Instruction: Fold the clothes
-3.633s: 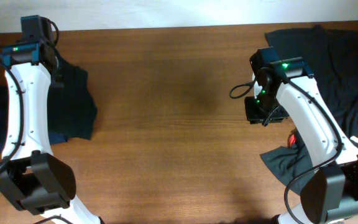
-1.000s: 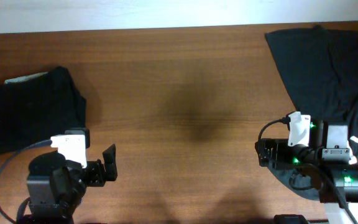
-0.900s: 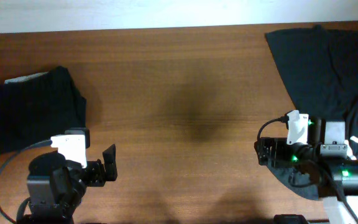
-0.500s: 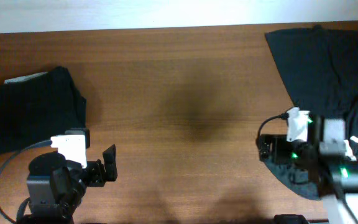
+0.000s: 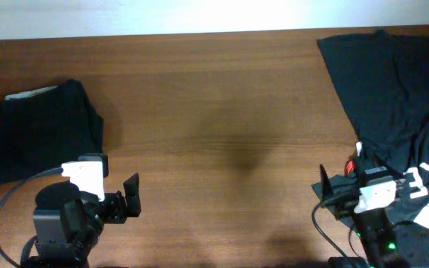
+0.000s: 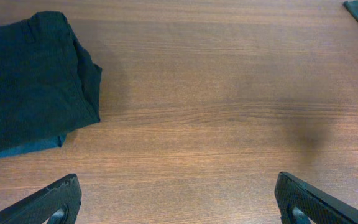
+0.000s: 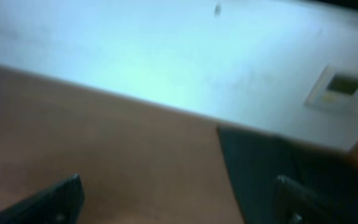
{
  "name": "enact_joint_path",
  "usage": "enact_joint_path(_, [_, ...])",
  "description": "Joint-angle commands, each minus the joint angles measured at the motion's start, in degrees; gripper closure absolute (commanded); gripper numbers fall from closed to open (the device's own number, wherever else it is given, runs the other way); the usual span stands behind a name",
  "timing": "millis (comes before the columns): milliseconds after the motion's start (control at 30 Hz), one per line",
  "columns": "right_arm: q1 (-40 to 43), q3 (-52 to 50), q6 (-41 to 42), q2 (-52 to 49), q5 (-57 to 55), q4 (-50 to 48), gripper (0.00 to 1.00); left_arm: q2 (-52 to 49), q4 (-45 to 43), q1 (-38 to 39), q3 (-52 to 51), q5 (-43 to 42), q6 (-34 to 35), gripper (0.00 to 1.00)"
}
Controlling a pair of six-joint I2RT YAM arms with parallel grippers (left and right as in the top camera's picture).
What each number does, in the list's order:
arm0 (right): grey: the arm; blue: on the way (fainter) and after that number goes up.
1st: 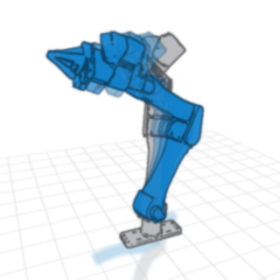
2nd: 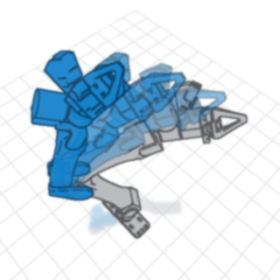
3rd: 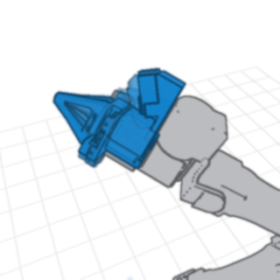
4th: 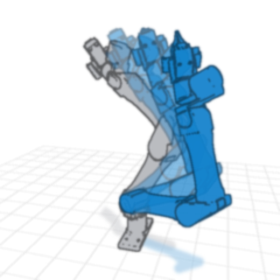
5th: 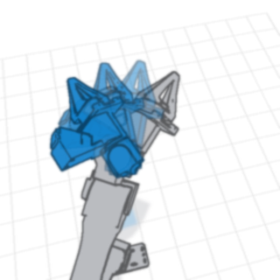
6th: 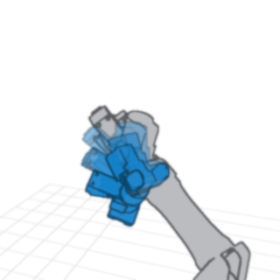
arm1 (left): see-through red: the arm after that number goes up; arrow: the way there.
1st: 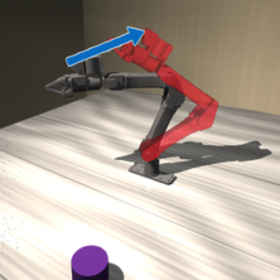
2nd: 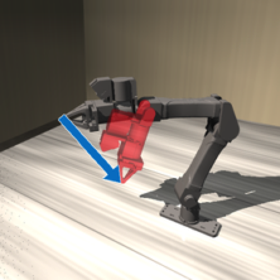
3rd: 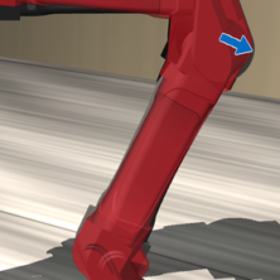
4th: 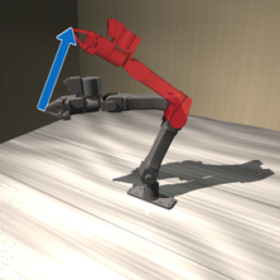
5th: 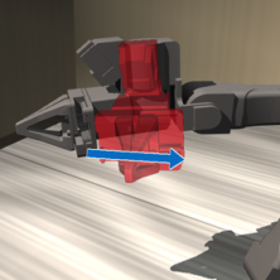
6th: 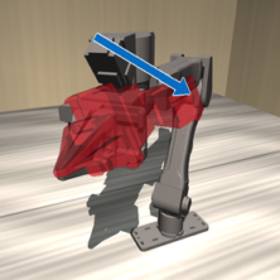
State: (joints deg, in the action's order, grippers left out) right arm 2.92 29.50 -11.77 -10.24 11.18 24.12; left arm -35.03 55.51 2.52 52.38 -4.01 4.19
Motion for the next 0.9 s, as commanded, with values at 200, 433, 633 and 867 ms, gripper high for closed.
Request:
enact_joint_path(200, [-1.9,-24.0,5.0,10.1,-4.7,-23.1,0.01,0.1,-0.2,0.2,-0.2,0.4,0.5,0.01])
enact_joint_path(433, [-3.0,-29.2,12.9,10.1,-13.8,-19.6,0.01,0.1,-0.2,0.2,-0.2,0.4,0.5,0.01])
enact_joint_path(633, [-3.0,-29.2,12.9,10.1,-13.2,-19.6,0.01,0.1,-0.2,0.2,-0.2,0.4,0.5,0.01])
enact_joint_path(867, [-3.0,-29.2,12.9,10.1,-13.2,-19.6,0.01,0.1,-0.1,0.2,-0.2,0.4,0.5,0.01])
